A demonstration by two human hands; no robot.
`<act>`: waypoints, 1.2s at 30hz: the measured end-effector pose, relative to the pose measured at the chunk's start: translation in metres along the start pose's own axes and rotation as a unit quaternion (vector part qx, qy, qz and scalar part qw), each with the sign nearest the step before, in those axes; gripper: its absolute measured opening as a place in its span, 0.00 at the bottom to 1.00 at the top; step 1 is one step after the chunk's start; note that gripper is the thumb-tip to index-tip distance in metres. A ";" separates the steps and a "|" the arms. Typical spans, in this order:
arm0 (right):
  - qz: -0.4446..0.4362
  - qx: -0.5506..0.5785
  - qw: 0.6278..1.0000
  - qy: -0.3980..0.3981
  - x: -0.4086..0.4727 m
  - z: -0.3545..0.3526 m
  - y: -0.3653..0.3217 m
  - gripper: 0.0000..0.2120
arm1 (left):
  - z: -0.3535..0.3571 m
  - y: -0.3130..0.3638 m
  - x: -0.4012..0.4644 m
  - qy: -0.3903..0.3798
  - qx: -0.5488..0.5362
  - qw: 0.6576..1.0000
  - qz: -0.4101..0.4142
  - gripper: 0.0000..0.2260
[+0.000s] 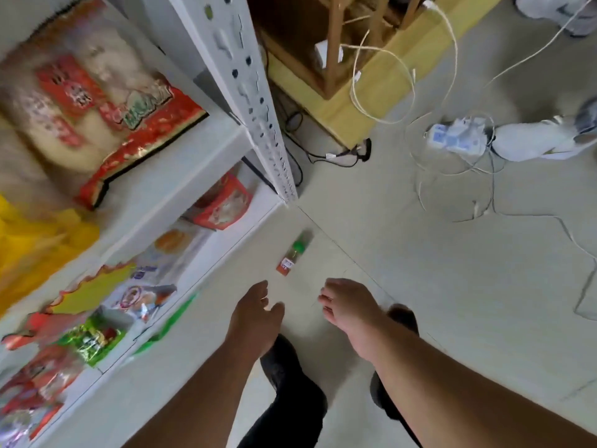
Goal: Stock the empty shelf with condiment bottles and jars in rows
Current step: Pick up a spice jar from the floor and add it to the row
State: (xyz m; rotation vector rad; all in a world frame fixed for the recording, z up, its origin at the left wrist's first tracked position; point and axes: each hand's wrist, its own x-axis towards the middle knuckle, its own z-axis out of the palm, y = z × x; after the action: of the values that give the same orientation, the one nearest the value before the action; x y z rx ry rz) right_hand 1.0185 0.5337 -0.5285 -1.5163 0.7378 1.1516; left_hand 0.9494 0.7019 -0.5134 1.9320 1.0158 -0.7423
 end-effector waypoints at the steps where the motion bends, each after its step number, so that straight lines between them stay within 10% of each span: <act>1: 0.010 -0.005 1.000 -0.012 0.019 0.002 0.004 0.11 | 0.009 -0.006 0.018 0.003 0.005 1.000 0.001 0.28; 25: 0.021 -0.119 0.986 0.116 0.317 0.094 0.066 0.29 | 0.098 -0.107 0.243 0.038 0.039 0.998 0.026 0.30; 36: 0.019 -0.154 0.979 0.136 0.311 0.099 0.066 0.16 | 0.083 -0.111 0.237 0.044 0.017 0.999 0.003 0.30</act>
State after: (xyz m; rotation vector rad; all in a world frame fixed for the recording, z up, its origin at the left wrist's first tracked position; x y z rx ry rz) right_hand 1.0391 0.6464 -0.8413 -1.9550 0.7984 1.1372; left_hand 0.9632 0.7585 -0.7819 2.0107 1.0573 -0.6804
